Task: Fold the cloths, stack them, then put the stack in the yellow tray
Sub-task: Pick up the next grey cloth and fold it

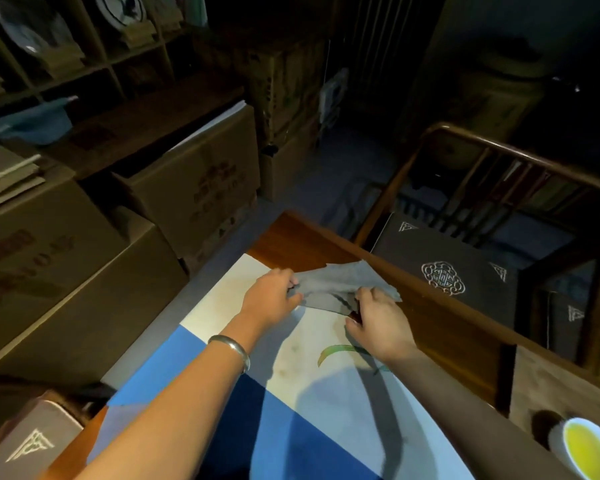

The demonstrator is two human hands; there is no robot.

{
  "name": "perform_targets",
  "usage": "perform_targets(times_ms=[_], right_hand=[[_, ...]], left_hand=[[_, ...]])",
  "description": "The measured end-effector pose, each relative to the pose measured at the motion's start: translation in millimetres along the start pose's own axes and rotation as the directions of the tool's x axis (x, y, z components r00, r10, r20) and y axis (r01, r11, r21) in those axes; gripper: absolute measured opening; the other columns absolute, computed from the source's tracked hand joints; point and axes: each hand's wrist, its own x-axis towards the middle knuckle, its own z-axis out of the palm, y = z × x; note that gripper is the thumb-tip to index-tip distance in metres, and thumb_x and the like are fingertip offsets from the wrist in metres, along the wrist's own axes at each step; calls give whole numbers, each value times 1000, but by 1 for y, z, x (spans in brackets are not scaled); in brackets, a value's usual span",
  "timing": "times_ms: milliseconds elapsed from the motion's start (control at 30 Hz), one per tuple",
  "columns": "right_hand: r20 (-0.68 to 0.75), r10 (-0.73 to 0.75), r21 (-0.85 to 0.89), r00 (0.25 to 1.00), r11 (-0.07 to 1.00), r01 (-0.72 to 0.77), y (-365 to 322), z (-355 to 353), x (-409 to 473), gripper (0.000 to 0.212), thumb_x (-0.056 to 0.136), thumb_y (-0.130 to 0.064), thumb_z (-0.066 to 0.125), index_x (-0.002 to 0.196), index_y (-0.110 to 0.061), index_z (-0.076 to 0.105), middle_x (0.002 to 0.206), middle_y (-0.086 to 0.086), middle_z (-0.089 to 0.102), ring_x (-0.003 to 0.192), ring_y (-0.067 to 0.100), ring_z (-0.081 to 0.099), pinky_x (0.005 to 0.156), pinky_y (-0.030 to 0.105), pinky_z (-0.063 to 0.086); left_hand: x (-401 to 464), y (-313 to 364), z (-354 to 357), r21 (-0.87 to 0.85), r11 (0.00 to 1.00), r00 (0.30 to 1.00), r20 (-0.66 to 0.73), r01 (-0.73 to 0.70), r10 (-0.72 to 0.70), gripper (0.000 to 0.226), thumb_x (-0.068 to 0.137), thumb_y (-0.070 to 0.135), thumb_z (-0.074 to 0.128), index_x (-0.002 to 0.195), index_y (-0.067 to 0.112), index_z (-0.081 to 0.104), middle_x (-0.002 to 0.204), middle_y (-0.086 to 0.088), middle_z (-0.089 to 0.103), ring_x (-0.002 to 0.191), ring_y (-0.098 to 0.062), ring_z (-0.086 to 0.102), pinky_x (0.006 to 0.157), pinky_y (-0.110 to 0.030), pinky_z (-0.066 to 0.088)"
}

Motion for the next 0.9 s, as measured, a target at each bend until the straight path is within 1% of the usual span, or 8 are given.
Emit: perform_targets(times_ms=[100, 167, 300, 467, 533, 633, 767, 900], right_hand=[[30, 5, -27, 1000, 1000, -4, 1, 10, 15, 49, 87, -40, 58, 128, -18, 43, 125, 8, 54, 114, 24, 52, 89, 31, 48], [50, 15, -41, 999, 999, -13, 0, 16, 22, 46, 89, -36, 55, 129, -16, 43, 125, 10, 53, 115, 26, 51, 90, 33, 47], [17, -13, -75, 1000, 997, 14, 4, 24, 27, 35, 92, -17, 54, 126, -13, 47, 124, 11, 55, 112, 26, 53, 89, 32, 47], [-38, -63, -37, 997, 997, 62, 10, 26, 24, 56, 84, -47, 59, 127, -15, 46, 121, 7, 55, 110, 26, 53, 87, 34, 48], [-21, -36, -68, 999, 997, 34, 9, 27, 25, 50, 86, -36, 60, 129, -17, 45, 126, 7, 53, 113, 26, 51, 91, 33, 45], [-42, -14, -51, 999, 999, 12, 9, 19, 19, 36, 88, -15, 55, 124, -16, 50, 122, 7, 56, 110, 25, 51, 88, 31, 43], [-49, -81, -102, 996, 992, 76, 23, -4, -14, 34, 92, -17, 50, 125, -15, 50, 119, 8, 55, 106, 25, 51, 85, 34, 44], [-37, -145, -124, 989, 983, 139, 46, -38, -68, 24, 92, -19, 51, 114, -12, 57, 106, 8, 58, 96, 27, 53, 75, 36, 44]], left_hand=[[22, 4, 13, 35, 999, 999, 24, 30, -30, 30, 89, 41, 60, 108, 18, 56, 109, -5, 61, 95, -25, 61, 84, -38, 52], [32, 6, 22, 27, 998, 997, 60, 52, -54, 32, 90, 40, 60, 112, 16, 56, 108, -6, 61, 96, -25, 61, 78, -32, 47], [40, 9, 34, -41, 998, 992, 115, 52, -47, 21, 92, 29, 58, 100, 10, 60, 77, -5, 60, 75, -26, 59, 63, -29, 39], [37, 13, 32, -242, 970, 992, 124, 24, 7, 20, 93, 27, 56, 76, 19, 52, 66, -3, 56, 65, -23, 55, 59, -34, 40], [33, 20, 30, -284, 959, 987, 154, -1, 47, 24, 93, 25, 56, 70, 23, 49, 66, -5, 56, 66, -25, 57, 61, -37, 44], [26, 32, 29, -333, 942, 991, 109, -35, 76, 26, 92, 25, 54, 68, 21, 46, 62, -2, 50, 61, -19, 50, 58, -33, 40], [9, 42, 25, -381, 924, 999, 36, -21, 37, 25, 94, 34, 50, 73, 20, 48, 65, -6, 53, 67, -26, 57, 58, -35, 42], [-20, 40, 9, -332, 943, 999, -33, -31, 21, 24, 93, 34, 52, 71, 26, 47, 67, -1, 56, 68, -19, 58, 62, -33, 49]])
